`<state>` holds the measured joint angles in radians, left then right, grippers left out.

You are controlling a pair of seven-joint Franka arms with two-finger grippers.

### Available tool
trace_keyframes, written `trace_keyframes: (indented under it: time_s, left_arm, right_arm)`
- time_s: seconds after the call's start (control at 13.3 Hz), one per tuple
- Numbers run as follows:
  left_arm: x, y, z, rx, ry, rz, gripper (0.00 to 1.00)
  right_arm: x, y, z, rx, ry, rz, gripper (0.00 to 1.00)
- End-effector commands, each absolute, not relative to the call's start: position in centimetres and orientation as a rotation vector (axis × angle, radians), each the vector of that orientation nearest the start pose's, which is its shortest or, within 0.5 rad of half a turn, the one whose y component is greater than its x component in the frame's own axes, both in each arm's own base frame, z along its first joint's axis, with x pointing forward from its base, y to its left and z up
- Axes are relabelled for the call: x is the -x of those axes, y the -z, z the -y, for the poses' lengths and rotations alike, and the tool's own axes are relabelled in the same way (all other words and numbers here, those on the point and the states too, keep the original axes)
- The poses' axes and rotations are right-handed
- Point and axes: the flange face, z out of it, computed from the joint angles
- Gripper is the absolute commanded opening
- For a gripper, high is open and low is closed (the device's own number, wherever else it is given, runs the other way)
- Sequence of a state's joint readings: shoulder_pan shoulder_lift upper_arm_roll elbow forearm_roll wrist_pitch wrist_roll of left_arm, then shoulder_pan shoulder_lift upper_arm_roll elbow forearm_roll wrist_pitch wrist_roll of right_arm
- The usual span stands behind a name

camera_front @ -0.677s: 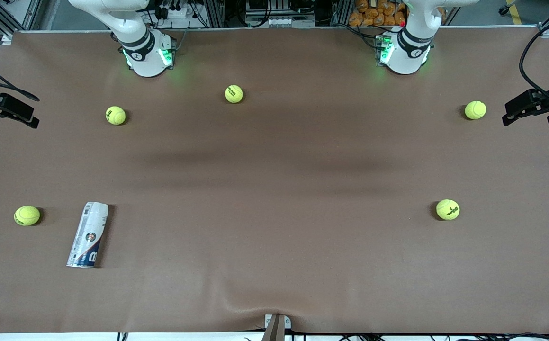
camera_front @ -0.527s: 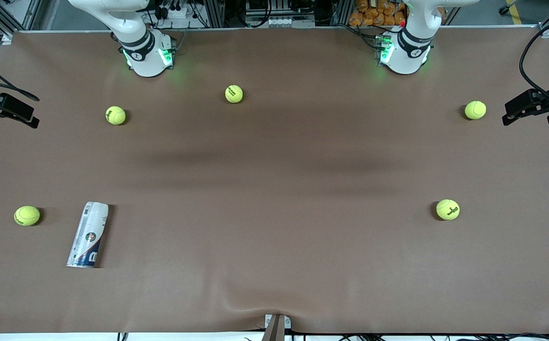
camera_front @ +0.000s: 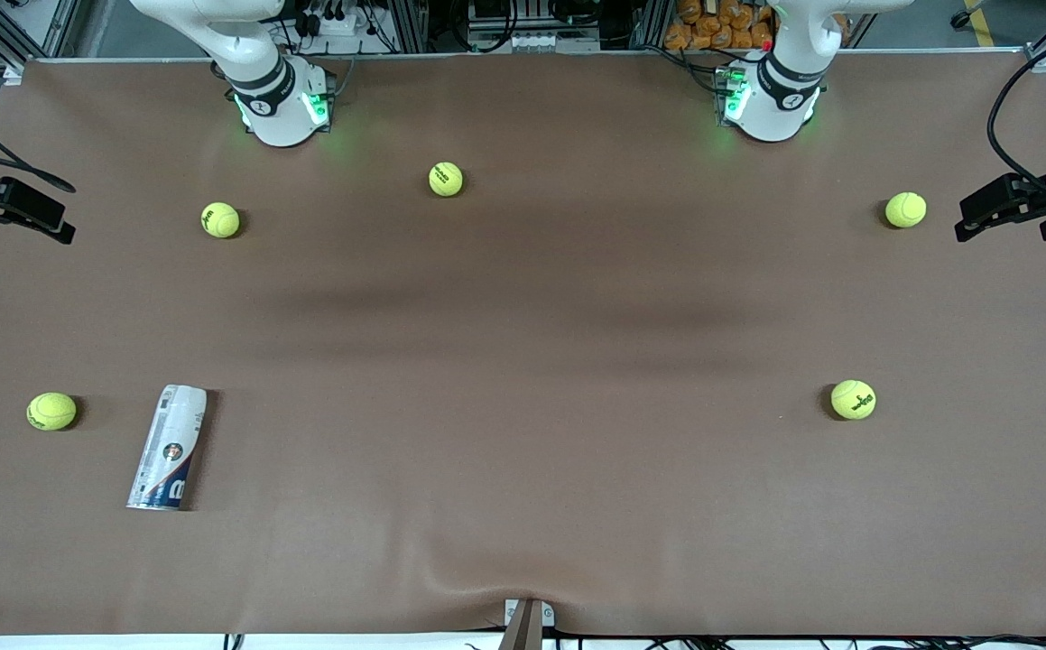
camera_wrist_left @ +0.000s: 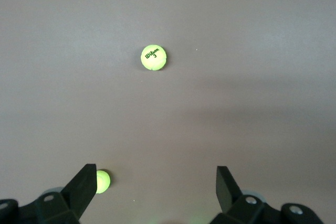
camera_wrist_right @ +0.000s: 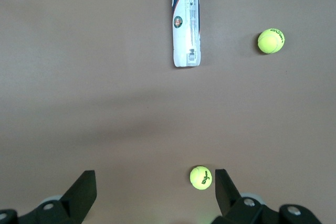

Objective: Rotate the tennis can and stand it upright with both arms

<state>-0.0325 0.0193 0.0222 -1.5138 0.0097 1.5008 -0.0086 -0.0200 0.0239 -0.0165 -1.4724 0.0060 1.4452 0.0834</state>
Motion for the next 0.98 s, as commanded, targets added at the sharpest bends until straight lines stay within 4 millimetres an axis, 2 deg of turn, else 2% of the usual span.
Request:
trace_keyframes:
  time_s: [0.0, 0.23, 0.3, 0.38, 0.68, 0.75, 0.9]
  left_arm:
    - [-55.5, -63.1, 0.7, 3.132, -0.065, 0.022, 1.0]
    - [-55.6, -63.1, 0.7, 3.132, -0.065, 0.01, 1.0]
    - [-55.6, -63.2, 0.7, 3.134, -0.06, 0.008, 1.0]
    - [-55.7, -63.0, 0.6, 3.135, -0.065, 0.015, 1.0]
    - [-55.5, -63.6, 1.0, 3.134, -0.045, 0.015, 1.0]
    - [-55.4, -63.7, 1.0, 3.134, -0.045, 0.02, 1.0]
    - [-55.6, -63.5, 0.9, 3.134, -0.048, 0.027, 1.0]
  right_arm:
    - [-54.4, -64.2, 1.8, 3.136, -0.096, -0.195, 1.0]
    - [-55.5, -64.4, 1.4, 3.133, 0.009, -0.183, 1.0]
    - [-56.5, -63.6, 0.6, 3.134, 0.031, -0.161, 1.0]
    - [-56.8, -63.1, 0.6, 3.135, 0.017, -0.149, 1.0]
    - [-58.4, -60.7, -1.4, 3.139, -0.022, -0.089, 1.0]
    - [-59.1, -59.7, -1.7, 3.14, -0.019, -0.084, 1.0]
    - [-60.7, -56.4, -0.9, 3.143, -0.098, -0.106, 1.0]
